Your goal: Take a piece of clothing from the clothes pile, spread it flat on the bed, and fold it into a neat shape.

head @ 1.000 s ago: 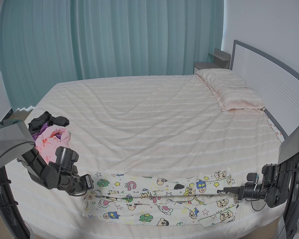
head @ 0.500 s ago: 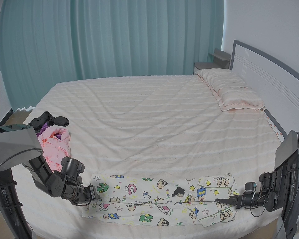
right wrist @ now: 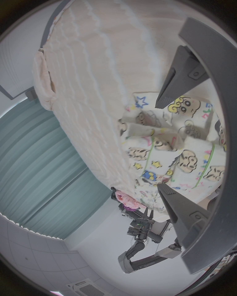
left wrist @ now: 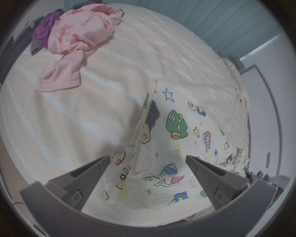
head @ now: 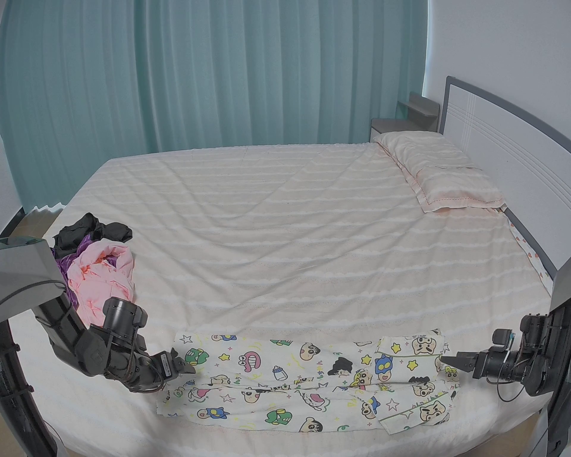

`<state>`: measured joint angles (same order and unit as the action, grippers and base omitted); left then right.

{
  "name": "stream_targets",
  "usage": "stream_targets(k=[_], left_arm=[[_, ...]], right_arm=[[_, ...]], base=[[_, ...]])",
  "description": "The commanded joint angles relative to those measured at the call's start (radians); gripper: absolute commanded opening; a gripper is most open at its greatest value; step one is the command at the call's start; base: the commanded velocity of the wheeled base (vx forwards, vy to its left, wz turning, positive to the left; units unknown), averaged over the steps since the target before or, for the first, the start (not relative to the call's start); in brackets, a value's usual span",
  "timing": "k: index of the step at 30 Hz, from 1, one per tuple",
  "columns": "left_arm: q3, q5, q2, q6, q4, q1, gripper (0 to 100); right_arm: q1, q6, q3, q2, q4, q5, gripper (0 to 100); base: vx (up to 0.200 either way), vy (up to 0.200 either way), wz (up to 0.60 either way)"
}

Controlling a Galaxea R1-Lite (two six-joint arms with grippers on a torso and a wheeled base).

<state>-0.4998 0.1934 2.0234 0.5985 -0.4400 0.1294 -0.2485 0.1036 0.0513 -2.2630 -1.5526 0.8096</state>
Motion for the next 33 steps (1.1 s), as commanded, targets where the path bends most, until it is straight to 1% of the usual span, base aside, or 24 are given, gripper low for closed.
stream_targets(k=[1,2,3,6,9,11,14,16,17,22,25,29,32,33], left_arm=[[0.015,0.106,-0.146,0.099,-0.003,-0.079,100],[0.017,0.118,-0.153,0.110,-0.003,-0.083,100],[0.020,0.152,-0.178,0.145,-0.003,-0.093,100],[0.033,0.178,-0.209,0.208,-0.006,-0.096,100],[0.061,0.182,-0.215,0.268,-0.062,-0.096,100],[0.083,0.182,-0.209,0.290,-0.114,-0.096,100],[0.127,0.178,-0.196,0.300,-0.207,-0.096,100],[0.127,0.178,-0.196,0.300,-0.207,-0.096,100],[0.155,0.175,-0.173,0.302,-0.264,-0.096,100],[0.155,0.170,-0.161,0.302,-0.272,-0.100,100],[0.155,0.167,-0.161,0.302,-0.272,-0.102,100],[0.150,0.158,-0.160,0.300,-0.272,-0.102,100],[0.132,0.130,-0.150,0.299,-0.272,-0.096,100],[0.110,0.110,-0.130,0.297,-0.270,-0.086,100]], right_arm=[[0.127,0.122,-0.005,0.163,-0.009,-0.032,100],[0.147,0.136,-0.002,0.163,-0.009,-0.041,100],[0.215,0.180,0.012,0.157,-0.009,-0.084,100],[0.334,0.269,0.075,0.128,-0.009,-0.162,100],[0.414,0.358,0.139,0.054,-0.009,-0.208,100],[0.437,0.381,0.167,0.003,-0.009,-0.230,100],[0.446,0.396,0.208,-0.087,-0.009,-0.259,100],[0.446,0.396,0.208,-0.087,-0.009,-0.259,100],[0.442,0.419,0.226,-0.148,-0.009,-0.271,100],[0.410,0.469,0.242,-0.188,-0.009,-0.286,100],[0.399,0.478,0.242,-0.199,-0.009,-0.288,100],[0.400,0.476,0.229,-0.182,-0.011,-0.286,100],[0.402,0.485,0.193,-0.102,-0.011,-0.286,100],[0.402,0.508,0.167,-0.046,-0.011,-0.286,100]], base=[[0.000,0.000,0.00],[0.000,0.000,0.00],[0.000,0.000,0.00],[0.000,0.000,0.00],[0.000,0.000,0.00],[0.000,0.000,0.00],[0.000,0.000,0.00],[0.000,0.000,0.00],[0.000,0.000,0.00],[0.000,0.000,0.00],[0.000,0.000,0.00],[0.000,0.000,0.00],[0.000,0.000,0.00],[0.000,0.000,0.00]])
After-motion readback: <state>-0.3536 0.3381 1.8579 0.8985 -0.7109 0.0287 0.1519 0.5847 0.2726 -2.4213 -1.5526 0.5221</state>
